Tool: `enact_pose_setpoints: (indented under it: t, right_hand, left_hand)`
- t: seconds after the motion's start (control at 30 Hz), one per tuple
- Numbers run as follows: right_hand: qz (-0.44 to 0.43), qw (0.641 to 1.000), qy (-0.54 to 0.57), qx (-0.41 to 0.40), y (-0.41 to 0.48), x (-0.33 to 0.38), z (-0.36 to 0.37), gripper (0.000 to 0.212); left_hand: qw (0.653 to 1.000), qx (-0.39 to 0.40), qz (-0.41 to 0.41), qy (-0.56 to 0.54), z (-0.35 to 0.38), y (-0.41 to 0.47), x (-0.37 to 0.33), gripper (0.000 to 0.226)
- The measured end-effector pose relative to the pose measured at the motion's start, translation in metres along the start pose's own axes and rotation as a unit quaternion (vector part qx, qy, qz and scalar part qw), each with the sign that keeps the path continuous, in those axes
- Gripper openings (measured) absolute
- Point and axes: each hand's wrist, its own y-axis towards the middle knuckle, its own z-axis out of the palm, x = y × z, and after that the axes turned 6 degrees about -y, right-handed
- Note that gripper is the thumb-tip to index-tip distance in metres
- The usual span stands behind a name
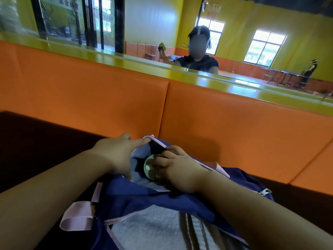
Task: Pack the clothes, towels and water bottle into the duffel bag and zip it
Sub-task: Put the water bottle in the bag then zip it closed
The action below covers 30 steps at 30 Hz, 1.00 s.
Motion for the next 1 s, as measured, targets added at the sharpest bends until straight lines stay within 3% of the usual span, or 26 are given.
enact_pose_setpoints:
  t: [0.13, 0.3, 0.43, 0.57, 0.67, 0.8, 1.0]
  right_hand:
    - [0.031, 0.991, 0.077, 0.101, -0.003, -0.003, -0.012, 0.043]
    - [0.109, 0.970, 0.218, -0.006, -0.036, -0.004, -0.040, 0.029]
    - [0.186, 0.952, 0.235, -0.060, -0.084, -0.006, -0.060, 0.019]
    - [0.271, 0.934, 0.226, -0.047, -0.136, -0.008, -0.067, 0.017]
    - [0.362, 0.901, 0.238, -0.034, -0.177, -0.009, -0.063, 0.015]
    - [0.482, 0.845, 0.228, 0.032, -0.222, -0.009, -0.045, 0.033]
    - [0.489, 0.821, 0.286, 0.076, -0.243, -0.019, -0.024, 0.040]
  left_hand:
    - [1.000, -0.015, 0.021, -0.002, 0.002, -0.001, -0.001, 0.108]
    - [0.989, -0.085, 0.097, -0.078, 0.000, -0.011, -0.013, 0.055]
    - [0.973, -0.125, 0.140, -0.137, 0.003, -0.026, -0.034, 0.035]
    - [0.956, -0.134, 0.192, -0.179, 0.009, -0.038, -0.075, 0.028]
    - [0.953, -0.102, 0.235, -0.163, 0.018, -0.041, -0.114, 0.021]
    - [0.955, -0.067, 0.267, -0.114, 0.029, -0.031, -0.164, 0.020]
    - [0.961, -0.010, 0.272, -0.047, 0.039, 0.011, -0.215, 0.032]
